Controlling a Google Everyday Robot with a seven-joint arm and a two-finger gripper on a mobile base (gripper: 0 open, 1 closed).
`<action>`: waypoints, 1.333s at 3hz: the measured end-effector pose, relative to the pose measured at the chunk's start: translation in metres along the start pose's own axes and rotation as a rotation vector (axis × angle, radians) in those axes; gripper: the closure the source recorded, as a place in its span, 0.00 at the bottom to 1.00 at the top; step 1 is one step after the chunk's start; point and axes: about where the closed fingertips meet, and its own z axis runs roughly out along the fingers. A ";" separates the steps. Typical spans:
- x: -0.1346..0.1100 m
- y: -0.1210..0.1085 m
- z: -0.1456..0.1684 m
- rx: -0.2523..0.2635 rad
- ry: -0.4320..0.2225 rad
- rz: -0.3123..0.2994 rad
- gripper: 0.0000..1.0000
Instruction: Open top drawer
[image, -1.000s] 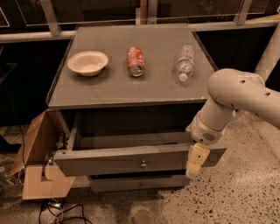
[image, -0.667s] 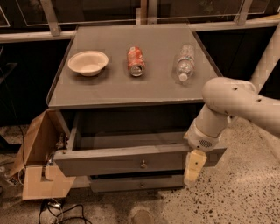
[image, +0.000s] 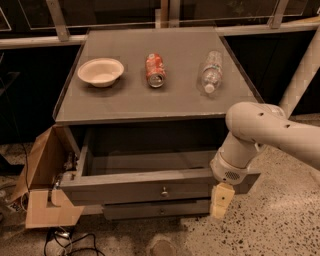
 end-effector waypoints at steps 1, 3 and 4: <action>0.008 0.008 -0.003 -0.004 -0.001 0.021 0.00; 0.107 0.124 -0.091 0.030 -0.012 0.258 0.00; 0.132 0.148 -0.111 0.040 -0.035 0.314 0.00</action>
Offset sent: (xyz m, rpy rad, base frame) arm -0.1917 -0.1357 0.1287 -0.0682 0.0521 -0.3562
